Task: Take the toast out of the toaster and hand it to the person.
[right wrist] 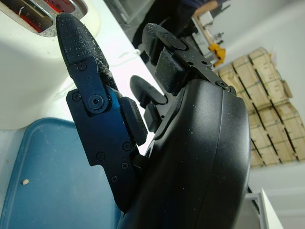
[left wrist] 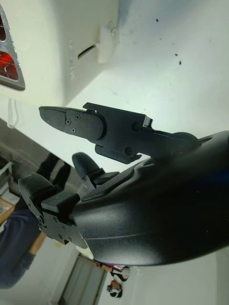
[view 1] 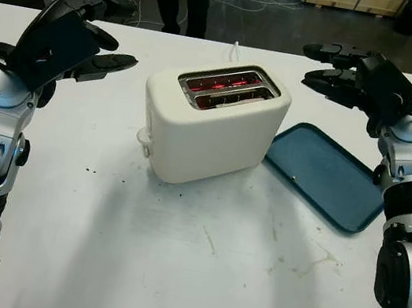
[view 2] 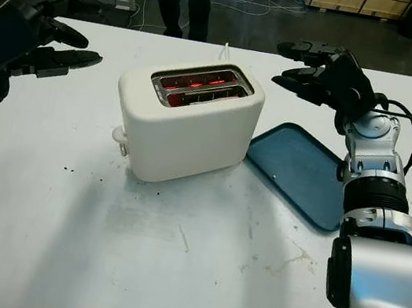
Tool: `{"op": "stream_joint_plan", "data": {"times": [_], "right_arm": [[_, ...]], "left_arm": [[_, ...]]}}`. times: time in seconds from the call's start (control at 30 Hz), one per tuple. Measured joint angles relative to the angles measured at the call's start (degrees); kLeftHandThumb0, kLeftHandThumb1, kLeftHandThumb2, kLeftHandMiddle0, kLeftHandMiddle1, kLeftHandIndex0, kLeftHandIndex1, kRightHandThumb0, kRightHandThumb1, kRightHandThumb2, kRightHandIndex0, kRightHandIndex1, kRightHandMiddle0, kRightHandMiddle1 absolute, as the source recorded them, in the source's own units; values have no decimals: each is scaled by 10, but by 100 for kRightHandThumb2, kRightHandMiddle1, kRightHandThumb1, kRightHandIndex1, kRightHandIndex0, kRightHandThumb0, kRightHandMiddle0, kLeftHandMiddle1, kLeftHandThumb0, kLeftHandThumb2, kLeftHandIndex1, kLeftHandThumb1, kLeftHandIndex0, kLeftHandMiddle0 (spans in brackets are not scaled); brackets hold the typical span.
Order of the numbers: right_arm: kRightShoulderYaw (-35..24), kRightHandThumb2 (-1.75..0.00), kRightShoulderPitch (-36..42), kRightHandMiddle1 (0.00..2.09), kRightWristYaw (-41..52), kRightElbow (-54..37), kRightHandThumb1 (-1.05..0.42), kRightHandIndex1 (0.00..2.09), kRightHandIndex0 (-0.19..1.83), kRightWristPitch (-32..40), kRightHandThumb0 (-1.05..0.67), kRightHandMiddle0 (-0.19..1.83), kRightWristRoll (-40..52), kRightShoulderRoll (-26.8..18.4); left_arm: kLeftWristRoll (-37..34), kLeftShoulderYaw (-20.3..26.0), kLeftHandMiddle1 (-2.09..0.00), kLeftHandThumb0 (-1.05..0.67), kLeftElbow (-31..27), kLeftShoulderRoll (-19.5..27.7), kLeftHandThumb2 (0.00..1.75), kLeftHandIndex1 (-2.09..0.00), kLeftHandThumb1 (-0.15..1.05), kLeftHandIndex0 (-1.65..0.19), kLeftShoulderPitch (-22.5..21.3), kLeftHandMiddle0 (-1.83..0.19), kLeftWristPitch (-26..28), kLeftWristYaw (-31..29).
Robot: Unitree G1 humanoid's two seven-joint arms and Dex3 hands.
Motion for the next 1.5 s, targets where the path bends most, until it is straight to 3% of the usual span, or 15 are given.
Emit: {"op": "stream_joint_plan", "data": {"times": [1.5], "right_arm": [[3, 0, 0, 1, -5, -10, -85, 38, 62, 0, -80, 71, -5, 0]], "left_arm": [[4, -2, -124, -23, 1, -5, 8, -74, 90, -16, 0, -5, -1, 0]]}}
